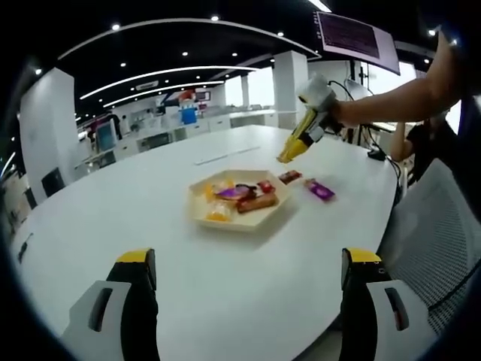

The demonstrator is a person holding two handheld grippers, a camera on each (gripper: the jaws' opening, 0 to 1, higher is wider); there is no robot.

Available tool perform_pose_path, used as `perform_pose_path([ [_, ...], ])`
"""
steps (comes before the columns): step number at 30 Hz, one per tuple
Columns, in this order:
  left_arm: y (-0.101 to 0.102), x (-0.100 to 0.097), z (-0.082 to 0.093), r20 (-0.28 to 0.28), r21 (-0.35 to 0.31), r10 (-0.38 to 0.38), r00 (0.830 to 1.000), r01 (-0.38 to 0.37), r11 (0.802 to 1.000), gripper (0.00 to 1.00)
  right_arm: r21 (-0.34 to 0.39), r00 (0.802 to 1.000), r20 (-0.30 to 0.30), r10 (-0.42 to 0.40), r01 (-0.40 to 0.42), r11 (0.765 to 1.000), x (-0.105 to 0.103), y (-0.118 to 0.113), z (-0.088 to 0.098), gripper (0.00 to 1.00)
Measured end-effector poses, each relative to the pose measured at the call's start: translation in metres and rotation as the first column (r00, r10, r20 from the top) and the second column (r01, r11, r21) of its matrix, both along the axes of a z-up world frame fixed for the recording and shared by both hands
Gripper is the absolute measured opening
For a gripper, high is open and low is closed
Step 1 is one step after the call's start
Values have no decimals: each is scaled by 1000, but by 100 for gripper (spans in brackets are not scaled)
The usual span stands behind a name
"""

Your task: Place the target food into the container with the food tongs after gripping and lifting it, then release it inside without dropping or visibly crushing the food.

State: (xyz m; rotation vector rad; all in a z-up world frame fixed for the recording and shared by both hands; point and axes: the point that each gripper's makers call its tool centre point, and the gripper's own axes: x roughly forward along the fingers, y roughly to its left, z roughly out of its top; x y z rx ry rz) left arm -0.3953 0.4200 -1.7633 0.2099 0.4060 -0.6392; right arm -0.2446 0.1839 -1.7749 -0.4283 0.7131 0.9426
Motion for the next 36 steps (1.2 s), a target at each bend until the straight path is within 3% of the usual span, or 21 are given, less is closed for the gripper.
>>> perform_pose_path([
  [22,1,1,5,17,-10,10,1000,-10,1000,99,26,997,0,78,-78,997,-9,69,16,20],
  [36,2,1,5,19,-4,10,1000,-10,1000,99,15,991,-2,136,-135,991,-21,101,16,20],
])
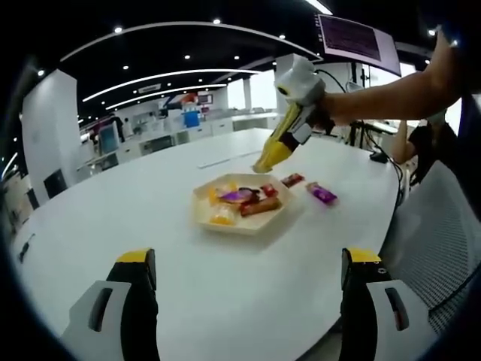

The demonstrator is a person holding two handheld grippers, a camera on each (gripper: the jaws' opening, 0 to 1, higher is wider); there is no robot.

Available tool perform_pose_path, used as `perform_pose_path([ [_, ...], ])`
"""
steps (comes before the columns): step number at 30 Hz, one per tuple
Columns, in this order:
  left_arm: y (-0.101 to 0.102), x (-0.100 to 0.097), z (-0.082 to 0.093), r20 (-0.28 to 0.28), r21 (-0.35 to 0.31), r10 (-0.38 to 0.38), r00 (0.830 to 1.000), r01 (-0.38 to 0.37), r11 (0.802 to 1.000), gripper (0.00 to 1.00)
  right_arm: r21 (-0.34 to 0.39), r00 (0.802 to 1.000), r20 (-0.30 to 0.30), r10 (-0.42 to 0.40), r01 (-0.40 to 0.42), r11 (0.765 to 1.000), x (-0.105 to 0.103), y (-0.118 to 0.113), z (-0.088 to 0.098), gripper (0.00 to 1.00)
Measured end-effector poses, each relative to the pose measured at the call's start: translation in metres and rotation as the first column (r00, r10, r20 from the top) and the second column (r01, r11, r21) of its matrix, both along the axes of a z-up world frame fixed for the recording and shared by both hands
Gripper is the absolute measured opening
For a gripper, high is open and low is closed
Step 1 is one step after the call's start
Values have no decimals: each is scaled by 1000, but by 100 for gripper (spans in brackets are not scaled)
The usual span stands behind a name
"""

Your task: Place the target food into the container with the food tongs after gripping and lifting it, then release it inside without dropping or visibly crushing the food.

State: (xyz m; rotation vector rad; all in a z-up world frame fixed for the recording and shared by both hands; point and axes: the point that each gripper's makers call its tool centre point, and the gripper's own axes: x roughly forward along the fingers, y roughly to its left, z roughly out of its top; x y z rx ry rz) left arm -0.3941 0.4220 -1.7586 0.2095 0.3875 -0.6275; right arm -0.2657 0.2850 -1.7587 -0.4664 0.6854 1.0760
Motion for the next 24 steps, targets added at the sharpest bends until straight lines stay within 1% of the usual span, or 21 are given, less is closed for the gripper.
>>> perform_pose_path([
  [10,0,0,-1,-1,3,-1,1000,1,1000,99,-8,999,-16,34,-34,999,-10,20,-5,21],
  [11,0,0,0,1,1,0,1000,0,1000,99,-9,999,-10,41,-41,999,-12,23,-5,21],
  [19,1,1,0,7,1,3,1000,-3,1000,99,-12,998,-4,61,-61,998,-12,30,-5,21],
  [22,1,1,0,5,0,2,1000,-2,1000,99,13,998,1,63,-63,998,-11,33,-2,24],
  [23,0,1,0,6,0,2,1000,-2,1000,99,57,999,-1,48,-48,997,-10,37,4,24],
  [24,0,1,0,6,0,3,1000,-3,1000,99,57,999,-4,47,-47,997,-9,36,5,25],
])
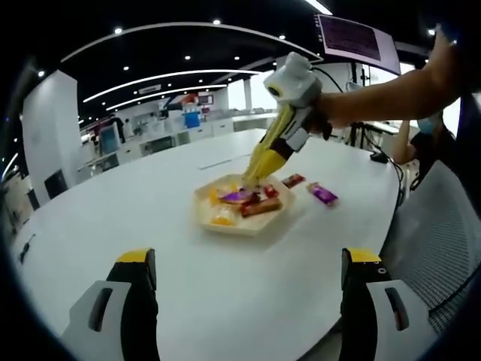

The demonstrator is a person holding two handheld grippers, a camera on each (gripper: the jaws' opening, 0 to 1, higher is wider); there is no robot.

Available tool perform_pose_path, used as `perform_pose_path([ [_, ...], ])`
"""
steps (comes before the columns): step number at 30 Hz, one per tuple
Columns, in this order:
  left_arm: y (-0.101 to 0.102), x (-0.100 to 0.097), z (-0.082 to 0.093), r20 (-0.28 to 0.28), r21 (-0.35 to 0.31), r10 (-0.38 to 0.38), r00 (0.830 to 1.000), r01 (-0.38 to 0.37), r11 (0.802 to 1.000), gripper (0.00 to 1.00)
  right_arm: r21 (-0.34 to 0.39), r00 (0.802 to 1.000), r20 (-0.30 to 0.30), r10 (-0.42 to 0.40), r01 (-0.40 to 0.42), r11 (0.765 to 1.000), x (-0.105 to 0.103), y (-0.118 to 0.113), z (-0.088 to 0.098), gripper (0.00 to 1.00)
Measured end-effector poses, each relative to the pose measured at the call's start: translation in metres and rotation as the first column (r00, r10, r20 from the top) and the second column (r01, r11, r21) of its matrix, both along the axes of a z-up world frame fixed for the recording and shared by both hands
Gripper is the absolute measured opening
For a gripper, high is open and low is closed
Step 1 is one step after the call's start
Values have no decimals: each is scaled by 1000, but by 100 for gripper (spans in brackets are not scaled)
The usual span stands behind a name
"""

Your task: Place the target food into the container with the food tongs after gripping and lifting it, then release it inside without dropping or visibly crushing the food.

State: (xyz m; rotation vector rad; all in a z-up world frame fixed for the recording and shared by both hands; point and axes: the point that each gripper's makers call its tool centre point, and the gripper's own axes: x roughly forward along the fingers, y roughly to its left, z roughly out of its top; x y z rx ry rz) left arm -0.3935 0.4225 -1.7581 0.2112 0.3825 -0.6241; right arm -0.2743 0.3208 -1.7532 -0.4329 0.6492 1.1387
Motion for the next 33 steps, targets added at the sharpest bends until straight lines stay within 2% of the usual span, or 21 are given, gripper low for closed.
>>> perform_pose_path([
  [3,0,0,0,2,1,1,1000,-1,1000,99,3,999,43,2,-2,1000,4,0,3,26],
  [4,0,1,-1,1,2,-1,1000,1,1000,99,1,1000,15,4,-4,1000,2,-1,2,26],
  [9,0,0,-1,-1,4,-3,1000,3,1000,99,3,999,36,4,-5,1000,3,-8,5,26],
  [10,0,0,-1,-1,5,-3,1000,3,1000,99,2,999,44,20,-20,1000,1,-8,5,26],
  [12,-1,0,-1,-3,5,-4,1000,4,1000,99,15,994,97,58,-60,998,2,-8,10,26],
  [16,0,0,-1,-3,0,0,1000,0,1000,99,22,989,117,88,-91,996,3,-14,16,27],
  [18,1,0,-2,-6,3,1,1000,-1,1000,99,42,991,101,86,-91,995,4,-18,21,27],
  [23,0,0,-2,-2,8,-5,1000,5,1000,99,41,991,117,70,-75,996,10,-31,23,28],
  [25,1,1,-1,-1,0,2,1000,-2,1000,99,56,993,97,71,-76,996,10,-38,23,28],
  [33,2,1,0,-2,-4,7,1000,-7,1000,99,41,991,111,71,-75,996,12,-60,22,28],
])
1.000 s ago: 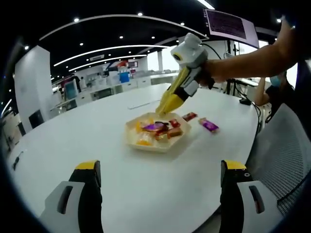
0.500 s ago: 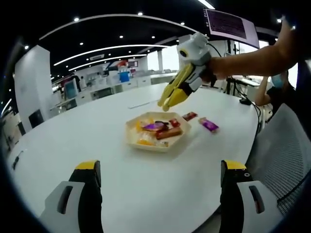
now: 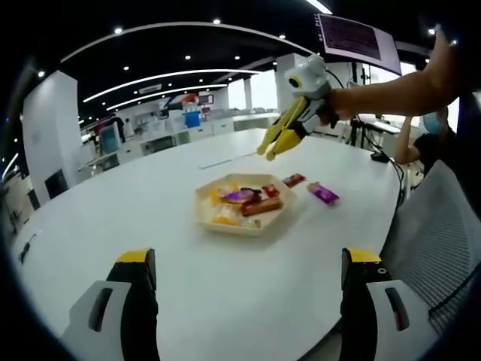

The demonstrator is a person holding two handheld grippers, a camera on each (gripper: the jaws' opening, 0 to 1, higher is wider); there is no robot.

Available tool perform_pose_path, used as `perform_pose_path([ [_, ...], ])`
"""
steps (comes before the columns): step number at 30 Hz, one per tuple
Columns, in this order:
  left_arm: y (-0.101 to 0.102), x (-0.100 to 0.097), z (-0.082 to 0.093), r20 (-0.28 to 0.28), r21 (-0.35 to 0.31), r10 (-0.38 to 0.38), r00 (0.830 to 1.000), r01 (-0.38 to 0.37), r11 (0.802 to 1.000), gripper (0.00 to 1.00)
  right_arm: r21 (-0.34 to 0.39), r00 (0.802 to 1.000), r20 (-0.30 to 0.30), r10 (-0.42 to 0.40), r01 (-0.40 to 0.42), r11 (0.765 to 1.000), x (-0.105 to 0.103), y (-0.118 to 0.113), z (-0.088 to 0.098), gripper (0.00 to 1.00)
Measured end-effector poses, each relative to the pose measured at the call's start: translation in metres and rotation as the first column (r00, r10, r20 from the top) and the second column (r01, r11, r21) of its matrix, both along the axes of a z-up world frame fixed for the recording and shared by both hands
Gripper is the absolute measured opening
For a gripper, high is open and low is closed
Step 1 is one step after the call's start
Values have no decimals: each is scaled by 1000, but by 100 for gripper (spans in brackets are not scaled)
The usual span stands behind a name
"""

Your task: Place the target food into the container with the food tongs after gripping and lifting it, then release it inside without dropping or visibly crushing the food.

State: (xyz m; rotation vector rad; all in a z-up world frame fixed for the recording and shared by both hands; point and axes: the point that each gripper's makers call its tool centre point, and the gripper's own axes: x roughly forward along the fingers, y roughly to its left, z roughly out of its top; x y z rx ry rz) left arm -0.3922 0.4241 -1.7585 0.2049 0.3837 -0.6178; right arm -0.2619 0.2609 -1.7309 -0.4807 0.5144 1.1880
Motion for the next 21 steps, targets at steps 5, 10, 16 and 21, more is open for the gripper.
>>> perform_pose_path([
  [5,1,0,5,29,38,-2,1000,1,999,99,-8,1000,9,3,-3,1000,-2,-14,-1,28],
  [10,2,-1,15,41,49,9,999,-11,999,99,-4,1000,13,-18,18,1000,3,-32,-2,28],
  [16,-7,-7,27,39,58,-15,999,13,998,99,-34,1000,19,-19,19,999,6,-57,-7,28],
  [21,-17,-13,13,6,54,-71,997,71,996,100,-39,1000,15,-25,26,999,11,-75,-8,28],
])
